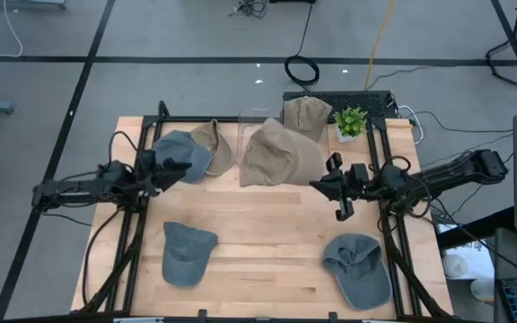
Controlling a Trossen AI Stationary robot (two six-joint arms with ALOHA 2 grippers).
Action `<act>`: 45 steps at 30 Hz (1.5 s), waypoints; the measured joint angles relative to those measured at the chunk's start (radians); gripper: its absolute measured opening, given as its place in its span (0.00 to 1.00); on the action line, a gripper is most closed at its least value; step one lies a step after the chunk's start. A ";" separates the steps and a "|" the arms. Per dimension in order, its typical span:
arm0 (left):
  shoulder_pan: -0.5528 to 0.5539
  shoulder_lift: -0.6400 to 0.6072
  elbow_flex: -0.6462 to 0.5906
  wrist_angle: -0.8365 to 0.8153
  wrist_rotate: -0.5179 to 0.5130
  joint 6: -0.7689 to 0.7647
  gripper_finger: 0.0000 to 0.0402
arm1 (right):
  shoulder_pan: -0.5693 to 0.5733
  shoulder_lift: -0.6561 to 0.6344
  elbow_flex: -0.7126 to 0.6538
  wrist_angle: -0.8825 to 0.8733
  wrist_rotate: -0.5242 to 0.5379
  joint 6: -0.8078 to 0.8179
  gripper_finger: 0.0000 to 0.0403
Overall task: Pick & Place hat
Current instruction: Put the right brown cap into the right transparent bin
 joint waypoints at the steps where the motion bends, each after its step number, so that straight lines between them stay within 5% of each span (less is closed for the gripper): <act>1: 0.000 0.016 0.021 0.001 0.000 -0.007 0.81 | 0.000 0.000 0.014 -0.019 -0.003 -0.006 0.00; 14: 0.000 0.427 0.473 -0.112 0.003 0.112 0.81 | -0.002 0.000 0.176 -0.221 -0.058 -0.151 0.00; 26: 0.001 0.795 0.876 -0.137 0.143 0.239 0.81 | -0.002 0.000 0.234 -0.221 -0.083 -0.212 0.00; 35: 0.006 1.005 1.111 -0.211 0.122 0.289 0.81 | -0.002 0.000 0.236 -0.221 -0.083 -0.220 0.00; 45: 0.008 1.152 1.238 -0.292 0.248 0.319 0.81 | -0.002 0.000 0.236 -0.221 -0.082 -0.239 0.00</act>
